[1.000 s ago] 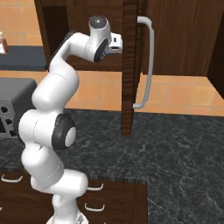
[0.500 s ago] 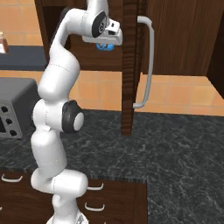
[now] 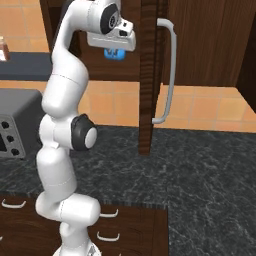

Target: Gather all objects into one cabinet and sort the glasses and bowls to opposite sides.

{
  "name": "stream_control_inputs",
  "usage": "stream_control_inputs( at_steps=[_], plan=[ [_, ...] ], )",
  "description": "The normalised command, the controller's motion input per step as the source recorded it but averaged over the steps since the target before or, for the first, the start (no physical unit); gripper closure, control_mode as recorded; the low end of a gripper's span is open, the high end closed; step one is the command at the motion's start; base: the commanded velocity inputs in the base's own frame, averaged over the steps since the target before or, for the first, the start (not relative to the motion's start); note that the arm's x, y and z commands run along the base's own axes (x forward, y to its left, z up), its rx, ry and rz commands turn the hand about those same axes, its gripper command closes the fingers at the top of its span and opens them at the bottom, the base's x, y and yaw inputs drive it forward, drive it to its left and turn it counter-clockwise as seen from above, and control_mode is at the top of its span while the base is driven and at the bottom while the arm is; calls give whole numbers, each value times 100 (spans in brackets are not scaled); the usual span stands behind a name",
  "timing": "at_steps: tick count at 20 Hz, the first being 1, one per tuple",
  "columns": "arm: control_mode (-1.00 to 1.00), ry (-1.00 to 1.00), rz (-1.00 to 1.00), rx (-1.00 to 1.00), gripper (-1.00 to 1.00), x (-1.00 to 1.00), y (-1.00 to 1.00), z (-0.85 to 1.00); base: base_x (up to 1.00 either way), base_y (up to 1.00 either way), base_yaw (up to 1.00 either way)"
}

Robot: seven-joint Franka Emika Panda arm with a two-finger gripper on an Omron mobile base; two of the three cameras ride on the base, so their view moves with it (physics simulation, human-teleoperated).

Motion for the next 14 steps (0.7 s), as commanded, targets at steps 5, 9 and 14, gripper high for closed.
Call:
stream_control_inputs(
  at_steps=[5,9,14],
  plan=[
    [-100,-34,1,-5,100,-74,39,-22,0,0,0],
    [-100,-55,7,-14,100,-95,46,-57,0,0,0],
    [-100,-63,9,-19,100,-80,39,-99,0,0,0]
  ],
)
